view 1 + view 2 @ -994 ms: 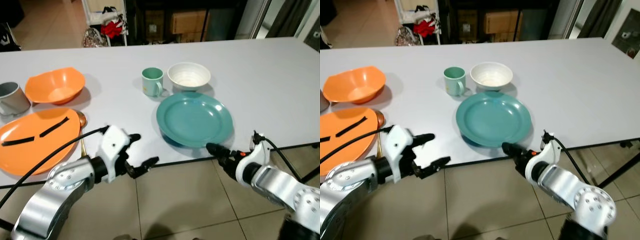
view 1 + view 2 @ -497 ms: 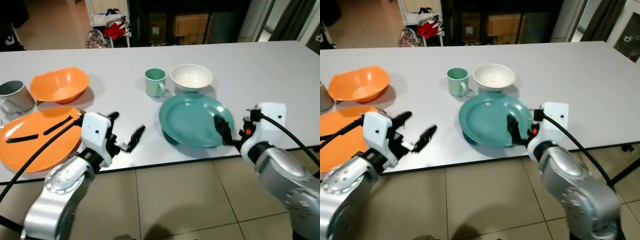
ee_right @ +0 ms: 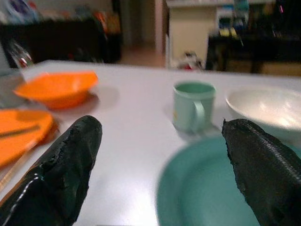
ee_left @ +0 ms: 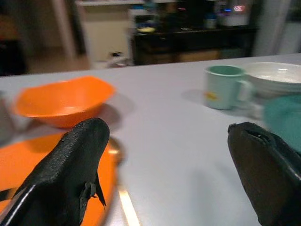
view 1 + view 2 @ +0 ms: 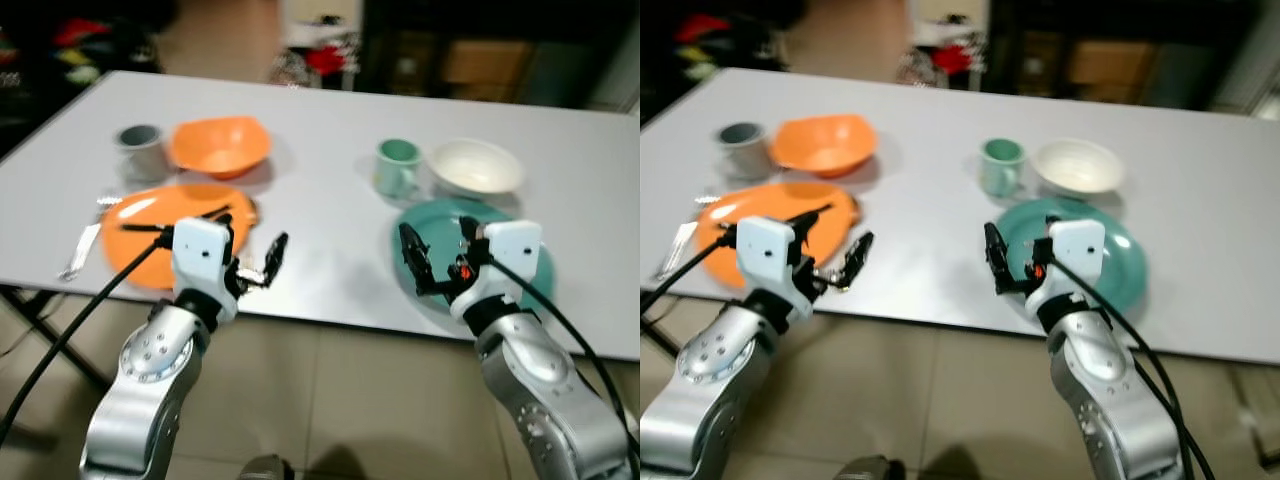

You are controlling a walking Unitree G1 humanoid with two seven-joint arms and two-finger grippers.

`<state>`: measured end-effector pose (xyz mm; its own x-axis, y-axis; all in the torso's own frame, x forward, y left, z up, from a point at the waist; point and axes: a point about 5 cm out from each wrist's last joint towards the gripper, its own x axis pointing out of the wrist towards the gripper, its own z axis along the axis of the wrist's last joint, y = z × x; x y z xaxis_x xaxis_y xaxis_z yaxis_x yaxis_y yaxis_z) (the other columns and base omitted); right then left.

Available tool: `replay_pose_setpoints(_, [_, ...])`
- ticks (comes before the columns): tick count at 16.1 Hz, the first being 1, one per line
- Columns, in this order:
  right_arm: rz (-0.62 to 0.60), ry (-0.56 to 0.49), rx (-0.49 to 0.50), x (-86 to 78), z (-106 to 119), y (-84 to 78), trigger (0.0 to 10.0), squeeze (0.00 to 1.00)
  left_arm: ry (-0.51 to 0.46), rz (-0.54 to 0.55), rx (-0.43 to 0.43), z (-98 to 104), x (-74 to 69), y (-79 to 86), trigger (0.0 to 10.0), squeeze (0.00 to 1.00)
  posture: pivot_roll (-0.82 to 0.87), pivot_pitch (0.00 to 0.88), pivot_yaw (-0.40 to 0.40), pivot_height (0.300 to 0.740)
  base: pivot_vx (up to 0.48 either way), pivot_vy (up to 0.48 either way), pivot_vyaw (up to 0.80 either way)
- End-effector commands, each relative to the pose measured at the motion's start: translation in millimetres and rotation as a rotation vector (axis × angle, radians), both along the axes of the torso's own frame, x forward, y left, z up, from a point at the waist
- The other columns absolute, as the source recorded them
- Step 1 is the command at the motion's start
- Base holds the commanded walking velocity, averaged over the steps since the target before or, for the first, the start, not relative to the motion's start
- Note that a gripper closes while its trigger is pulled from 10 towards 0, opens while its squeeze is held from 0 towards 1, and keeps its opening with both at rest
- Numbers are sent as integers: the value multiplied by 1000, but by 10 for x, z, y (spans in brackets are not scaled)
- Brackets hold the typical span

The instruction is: Setting the table

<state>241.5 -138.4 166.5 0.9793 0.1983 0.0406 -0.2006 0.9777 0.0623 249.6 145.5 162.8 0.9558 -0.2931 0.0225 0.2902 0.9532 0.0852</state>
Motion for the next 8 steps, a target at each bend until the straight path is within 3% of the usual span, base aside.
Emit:
replay_pose_setpoints(1, [-9,-42,7,1,3,-30,10000,1000,-21,4,24,12,21,-5,10000,451,46,0,27,740,0,0,800])
replay_pose_setpoints(8, [-75,-51,92,22,-104,-101,10000,1000,-30,90,53,-23,59,103,10000,455,55,0,32,740,0,0,800])
